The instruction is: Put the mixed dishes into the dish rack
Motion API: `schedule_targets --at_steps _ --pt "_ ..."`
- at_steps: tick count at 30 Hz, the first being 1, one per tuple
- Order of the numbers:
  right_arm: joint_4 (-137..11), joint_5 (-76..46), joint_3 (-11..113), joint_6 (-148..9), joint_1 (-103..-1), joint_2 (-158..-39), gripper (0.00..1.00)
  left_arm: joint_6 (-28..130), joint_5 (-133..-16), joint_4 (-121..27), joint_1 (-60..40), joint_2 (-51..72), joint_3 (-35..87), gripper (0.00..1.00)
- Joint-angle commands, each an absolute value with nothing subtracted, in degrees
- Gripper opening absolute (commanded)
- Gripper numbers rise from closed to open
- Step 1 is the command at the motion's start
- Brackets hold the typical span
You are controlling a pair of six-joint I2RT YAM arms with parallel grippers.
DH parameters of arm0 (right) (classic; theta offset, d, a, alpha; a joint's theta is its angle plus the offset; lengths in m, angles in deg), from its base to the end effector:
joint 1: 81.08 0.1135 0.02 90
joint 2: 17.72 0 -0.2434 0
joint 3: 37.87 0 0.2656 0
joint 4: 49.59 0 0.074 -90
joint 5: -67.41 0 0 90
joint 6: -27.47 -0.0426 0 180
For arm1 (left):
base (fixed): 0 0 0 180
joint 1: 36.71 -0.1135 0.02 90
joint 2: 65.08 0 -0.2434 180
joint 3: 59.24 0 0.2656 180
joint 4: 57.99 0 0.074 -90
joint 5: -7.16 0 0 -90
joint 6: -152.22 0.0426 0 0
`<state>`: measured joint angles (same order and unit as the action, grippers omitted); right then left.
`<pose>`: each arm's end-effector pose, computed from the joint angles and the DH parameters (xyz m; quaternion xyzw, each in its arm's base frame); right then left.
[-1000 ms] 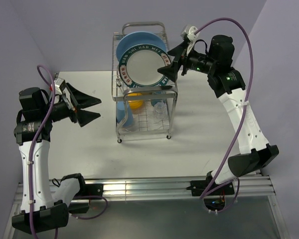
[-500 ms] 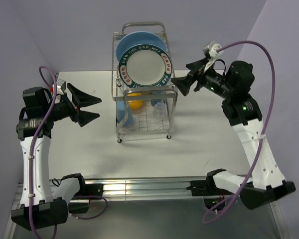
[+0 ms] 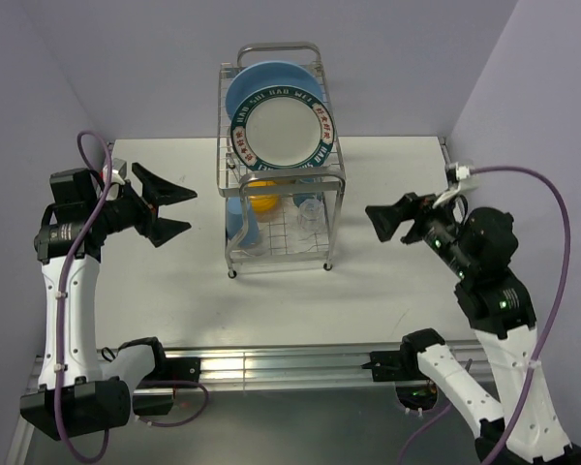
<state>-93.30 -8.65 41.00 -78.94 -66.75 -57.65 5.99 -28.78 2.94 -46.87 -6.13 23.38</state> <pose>0.1475 0.0483 0.4271 -0.0689 0.7319 0.2642 0.6244 0.2192 0.0042 0.3687 -0.2680 0.7784 -0.5295 0.2048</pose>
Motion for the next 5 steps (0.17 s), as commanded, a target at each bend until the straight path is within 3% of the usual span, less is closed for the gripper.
schedule_targets --at_steps 1,5 --pt "-101.23 -12.82 36.02 -85.02 -66.93 -50.79 1.0 6.32 -28.88 1.12 -47.0 -7.51 22.55 0.99" --pt "-105.01 -11.79 32.32 -86.97 -66.93 -43.58 1.0 5.1 -27.3 -0.89 -47.08 -9.35 19.74 0.99"
